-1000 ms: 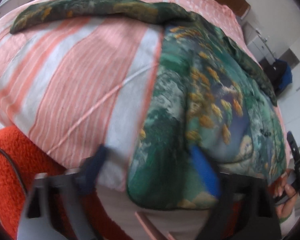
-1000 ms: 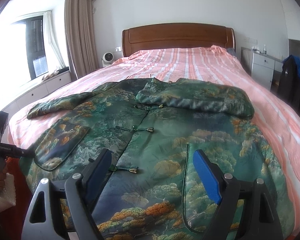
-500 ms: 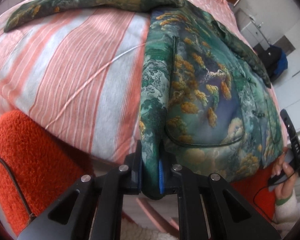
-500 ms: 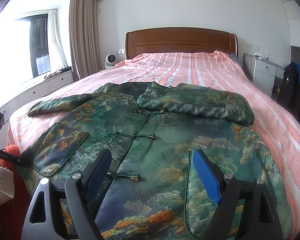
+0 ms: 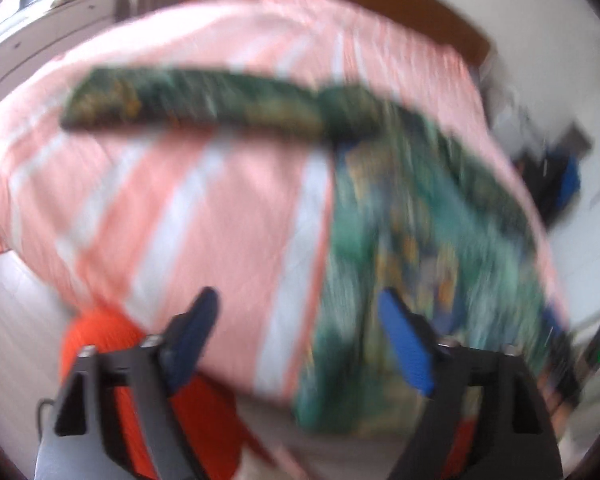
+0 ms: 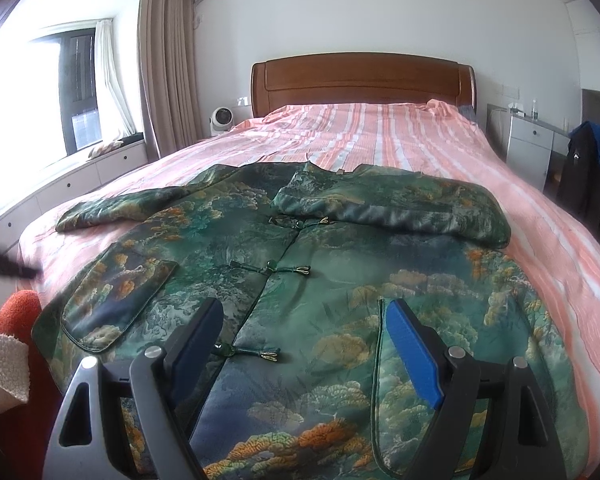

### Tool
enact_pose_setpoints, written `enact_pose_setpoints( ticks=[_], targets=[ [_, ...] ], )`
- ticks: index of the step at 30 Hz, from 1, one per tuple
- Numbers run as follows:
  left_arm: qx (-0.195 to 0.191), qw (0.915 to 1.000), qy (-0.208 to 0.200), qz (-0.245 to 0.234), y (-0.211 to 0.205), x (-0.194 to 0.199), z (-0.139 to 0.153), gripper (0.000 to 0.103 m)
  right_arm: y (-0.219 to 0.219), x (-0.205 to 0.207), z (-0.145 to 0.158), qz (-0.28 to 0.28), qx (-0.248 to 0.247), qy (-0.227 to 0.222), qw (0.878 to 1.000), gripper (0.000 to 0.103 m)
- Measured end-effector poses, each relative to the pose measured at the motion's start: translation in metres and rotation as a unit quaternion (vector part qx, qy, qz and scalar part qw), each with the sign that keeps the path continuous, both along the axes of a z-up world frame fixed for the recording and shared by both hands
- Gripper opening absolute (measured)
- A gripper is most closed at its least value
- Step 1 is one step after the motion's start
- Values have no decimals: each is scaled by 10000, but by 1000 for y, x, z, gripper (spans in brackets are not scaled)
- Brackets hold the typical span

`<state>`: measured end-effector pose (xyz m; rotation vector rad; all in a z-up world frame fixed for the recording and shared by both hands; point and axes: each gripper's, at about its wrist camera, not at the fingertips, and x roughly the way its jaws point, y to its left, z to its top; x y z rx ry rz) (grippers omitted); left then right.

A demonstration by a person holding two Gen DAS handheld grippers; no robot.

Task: Fold large clothes
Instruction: 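Lift the sleeve and fold it across the jacket front, then open the left gripper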

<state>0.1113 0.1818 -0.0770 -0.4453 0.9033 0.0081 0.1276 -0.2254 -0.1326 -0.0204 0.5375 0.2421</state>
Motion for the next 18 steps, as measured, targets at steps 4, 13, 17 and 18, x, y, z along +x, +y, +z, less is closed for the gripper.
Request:
enact_pose_setpoints(
  ticks=[4, 13, 17, 18],
  targets=[
    [-914, 9891, -511, 1040, 71, 51, -2, 96, 5, 1, -3, 46, -23, 56, 10000, 83],
    [-2617, 9312, -181, 2530, 158, 150, -98, 85, 13, -1, -11, 124, -231, 149, 9995, 83],
    [-2504, 9257, -325, 2818, 173, 160, -84, 11, 10, 3, -16, 102, -135, 266, 9995, 83],
    [-2238, 9333, -378, 2784, 169, 165, -68, 11, 9, 5, -17, 98, -96, 288, 9995, 83]
  ],
)
